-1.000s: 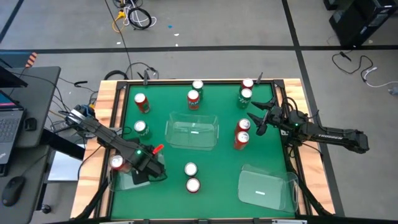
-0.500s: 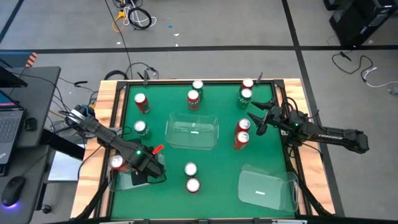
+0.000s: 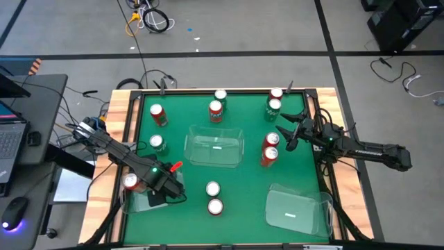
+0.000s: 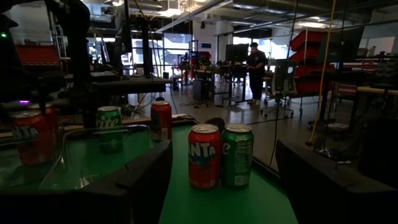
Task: Sort soda cans
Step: Put the bottom left red soda can into the bottom left transparent bin
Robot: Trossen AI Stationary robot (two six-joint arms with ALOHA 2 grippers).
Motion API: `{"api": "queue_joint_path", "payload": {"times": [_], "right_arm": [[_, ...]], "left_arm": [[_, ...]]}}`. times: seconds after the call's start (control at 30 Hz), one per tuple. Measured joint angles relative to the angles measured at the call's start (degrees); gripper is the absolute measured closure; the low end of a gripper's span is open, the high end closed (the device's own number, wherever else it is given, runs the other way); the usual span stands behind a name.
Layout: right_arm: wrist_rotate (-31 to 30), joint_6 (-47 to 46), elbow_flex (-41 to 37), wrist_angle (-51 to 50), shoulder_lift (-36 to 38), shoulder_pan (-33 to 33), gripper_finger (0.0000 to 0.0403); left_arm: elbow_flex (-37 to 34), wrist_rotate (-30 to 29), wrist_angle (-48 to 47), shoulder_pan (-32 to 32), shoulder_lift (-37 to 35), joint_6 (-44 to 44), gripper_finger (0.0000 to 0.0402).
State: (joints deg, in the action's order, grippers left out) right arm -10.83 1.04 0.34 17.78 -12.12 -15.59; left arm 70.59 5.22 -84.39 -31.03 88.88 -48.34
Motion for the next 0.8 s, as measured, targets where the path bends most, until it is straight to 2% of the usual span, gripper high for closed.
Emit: {"api": "queue_joint_path", "payload": {"times": [0.8], "right_arm": [[0.0,0.0,0.0,0.0,0.0,-0.02,0.013]], "left_arm": [[0.0,0.95,1.29,0.02,0.0,-1.41,0.0105]]}}
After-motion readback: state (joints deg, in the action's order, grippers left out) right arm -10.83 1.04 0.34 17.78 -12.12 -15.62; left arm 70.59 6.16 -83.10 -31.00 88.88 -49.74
